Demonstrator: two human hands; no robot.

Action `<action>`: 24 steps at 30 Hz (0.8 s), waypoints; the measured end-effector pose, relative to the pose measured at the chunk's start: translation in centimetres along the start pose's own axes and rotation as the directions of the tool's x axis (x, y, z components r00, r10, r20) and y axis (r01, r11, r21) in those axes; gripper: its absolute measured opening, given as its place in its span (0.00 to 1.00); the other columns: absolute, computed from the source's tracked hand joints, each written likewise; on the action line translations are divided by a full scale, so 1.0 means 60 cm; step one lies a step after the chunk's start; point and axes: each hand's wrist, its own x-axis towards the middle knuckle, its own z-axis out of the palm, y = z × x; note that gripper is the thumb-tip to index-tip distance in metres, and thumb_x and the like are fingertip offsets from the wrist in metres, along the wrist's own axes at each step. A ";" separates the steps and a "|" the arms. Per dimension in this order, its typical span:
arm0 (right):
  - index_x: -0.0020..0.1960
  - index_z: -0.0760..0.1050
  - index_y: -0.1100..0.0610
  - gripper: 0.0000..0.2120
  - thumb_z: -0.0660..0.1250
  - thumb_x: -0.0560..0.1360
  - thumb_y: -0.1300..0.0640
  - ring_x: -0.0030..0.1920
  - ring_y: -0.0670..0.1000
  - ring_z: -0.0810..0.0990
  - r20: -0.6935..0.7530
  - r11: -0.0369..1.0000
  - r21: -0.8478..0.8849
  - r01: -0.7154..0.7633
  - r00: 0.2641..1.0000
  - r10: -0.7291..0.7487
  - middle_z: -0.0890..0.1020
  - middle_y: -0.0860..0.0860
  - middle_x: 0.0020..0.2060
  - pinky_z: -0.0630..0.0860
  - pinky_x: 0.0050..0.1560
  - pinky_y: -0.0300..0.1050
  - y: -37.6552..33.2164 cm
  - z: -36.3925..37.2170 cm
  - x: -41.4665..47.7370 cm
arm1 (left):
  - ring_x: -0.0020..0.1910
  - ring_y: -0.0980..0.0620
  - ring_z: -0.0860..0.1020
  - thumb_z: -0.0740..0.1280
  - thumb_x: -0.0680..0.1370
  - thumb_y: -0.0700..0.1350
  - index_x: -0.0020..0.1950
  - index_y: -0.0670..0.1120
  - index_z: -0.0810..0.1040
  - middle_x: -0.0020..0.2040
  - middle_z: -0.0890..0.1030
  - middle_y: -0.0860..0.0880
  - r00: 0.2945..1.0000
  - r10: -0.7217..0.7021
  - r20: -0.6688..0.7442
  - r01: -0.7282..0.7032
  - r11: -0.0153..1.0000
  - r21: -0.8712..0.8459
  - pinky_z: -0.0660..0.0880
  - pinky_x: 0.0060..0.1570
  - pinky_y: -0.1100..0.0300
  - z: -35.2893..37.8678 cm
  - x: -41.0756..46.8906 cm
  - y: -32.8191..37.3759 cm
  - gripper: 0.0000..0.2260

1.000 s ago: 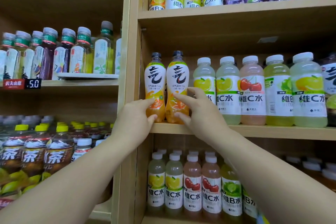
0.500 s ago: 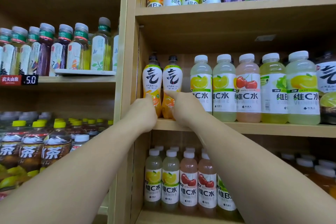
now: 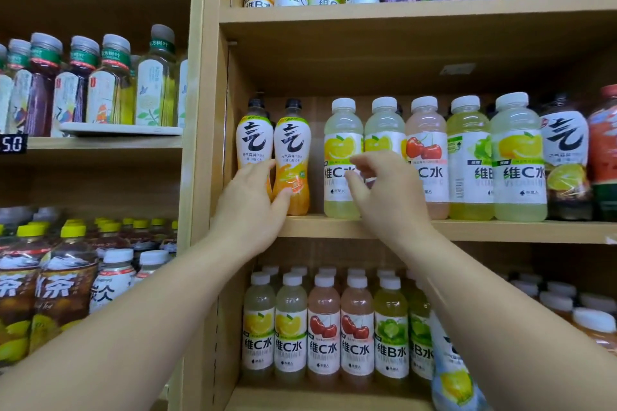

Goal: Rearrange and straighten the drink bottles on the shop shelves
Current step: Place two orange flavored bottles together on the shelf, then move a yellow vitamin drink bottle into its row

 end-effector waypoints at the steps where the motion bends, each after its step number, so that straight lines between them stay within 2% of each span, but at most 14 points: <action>1: 0.62 0.81 0.59 0.13 0.71 0.79 0.57 0.58 0.55 0.80 -0.035 0.999 -0.031 -0.015 0.999 0.014 0.82 0.54 0.55 0.77 0.60 0.55 0.015 -0.015 0.001 | 0.69 0.46 0.73 0.68 0.81 0.51 0.78 0.47 0.68 0.72 0.74 0.47 1.000 0.020 0.013 -0.020 1.000 -0.013 0.71 0.68 0.50 0.006 0.002 0.010 0.26; 3: 0.64 0.80 0.60 0.17 0.72 0.78 0.56 0.60 0.57 0.78 -0.071 0.995 -0.084 -0.051 0.996 0.045 0.80 0.56 0.58 0.75 0.63 0.53 0.043 -0.041 0.004 | 0.70 0.47 0.73 0.69 0.80 0.53 0.79 0.48 0.67 0.73 0.74 0.48 0.998 0.048 0.043 -0.046 0.997 -0.060 0.71 0.69 0.51 0.022 0.010 0.030 0.28; 5: 0.67 0.78 0.59 0.20 0.73 0.77 0.53 0.61 0.57 0.77 -0.057 0.989 -0.131 -0.071 0.996 0.064 0.78 0.56 0.60 0.73 0.64 0.49 0.064 -0.057 0.006 | 0.70 0.49 0.73 0.70 0.80 0.54 0.80 0.50 0.65 0.75 0.72 0.49 0.996 0.046 0.076 -0.035 0.990 -0.135 0.71 0.70 0.49 0.039 0.019 0.049 0.30; 7: 0.68 0.77 0.58 0.23 0.74 0.76 0.50 0.62 0.57 0.76 -0.029 0.981 -0.185 -0.058 0.998 0.053 0.77 0.55 0.61 0.71 0.64 0.48 0.080 -0.065 0.010 | 0.70 0.50 0.73 0.71 0.79 0.55 0.81 0.54 0.62 0.75 0.71 0.52 0.993 0.030 0.111 -0.007 0.979 -0.205 0.72 0.69 0.48 0.054 0.030 0.067 0.33; 11: 0.68 0.77 0.54 0.29 0.76 0.72 0.42 0.64 0.60 0.73 -0.053 0.939 -0.336 0.068 0.994 -0.091 0.78 0.54 0.61 0.67 0.63 0.52 0.096 -0.081 0.036 | 0.61 0.56 0.75 0.73 0.77 0.52 0.80 0.59 0.59 0.63 0.72 0.62 0.991 0.059 0.122 -0.021 0.955 -0.297 0.71 0.58 0.58 0.077 0.053 0.093 0.35; 12: 0.71 0.75 0.53 0.32 0.74 0.72 0.39 0.69 0.60 0.70 -0.038 0.920 -0.384 0.084 0.994 -0.107 0.77 0.53 0.65 0.66 0.66 0.55 0.099 -0.083 0.048 | 0.62 0.56 0.75 0.74 0.77 0.51 0.80 0.60 0.58 0.65 0.72 0.62 0.990 0.065 0.122 -0.025 0.952 -0.305 0.72 0.59 0.57 0.082 0.059 0.096 0.36; 14: 0.79 0.64 0.48 0.40 0.68 0.73 0.31 0.80 0.60 0.57 0.052 0.883 -0.462 0.085 0.996 -0.068 0.69 0.51 0.75 0.56 0.75 0.62 0.101 -0.087 0.075 | 0.67 0.55 0.75 0.74 0.77 0.50 0.81 0.59 0.55 0.72 0.73 0.58 0.990 0.068 0.124 -0.027 0.950 -0.310 0.72 0.63 0.56 0.092 0.070 0.098 0.39; 16: 0.83 0.52 0.45 0.46 0.61 0.73 0.25 0.83 0.59 0.44 0.145 0.843 -0.530 0.094 0.989 -0.019 0.60 0.49 0.81 0.44 0.78 0.67 0.103 -0.085 0.103 | 0.70 0.53 0.73 0.74 0.77 0.50 0.82 0.59 0.52 0.75 0.72 0.56 0.990 0.046 0.131 -0.003 0.949 -0.315 0.69 0.62 0.58 0.103 0.077 0.098 0.42; 18: 0.83 0.46 0.46 0.48 0.57 0.73 0.23 0.83 0.58 0.37 0.201 0.818 -0.561 0.127 0.979 -0.014 0.56 0.48 0.83 0.37 0.76 0.70 0.104 -0.081 0.122 | 0.71 0.51 0.73 0.75 0.77 0.51 0.83 0.59 0.50 0.76 0.71 0.55 0.990 0.012 0.140 0.033 0.948 -0.318 0.69 0.62 0.57 0.114 0.079 0.095 0.43; 21: 0.83 0.46 0.48 0.48 0.57 0.74 0.24 0.82 0.58 0.35 0.233 0.820 -0.547 0.167 0.972 -0.042 0.59 0.47 0.82 0.32 0.74 0.72 0.105 -0.075 0.136 | 0.72 0.49 0.72 0.75 0.76 0.51 0.83 0.58 0.49 0.78 0.69 0.53 0.989 0.005 0.145 0.042 0.946 -0.320 0.71 0.69 0.50 0.125 0.082 0.088 0.45; 24: 0.82 0.50 0.47 0.44 0.60 0.75 0.27 0.83 0.59 0.38 0.229 0.838 -0.512 0.189 0.970 -0.079 0.69 0.46 0.77 0.32 0.73 0.73 0.108 -0.069 0.136 | 0.69 0.54 0.73 0.76 0.76 0.50 0.82 0.62 0.48 0.77 0.69 0.56 0.990 0.025 0.142 0.026 0.938 -0.347 0.71 0.64 0.54 0.130 0.086 0.078 0.45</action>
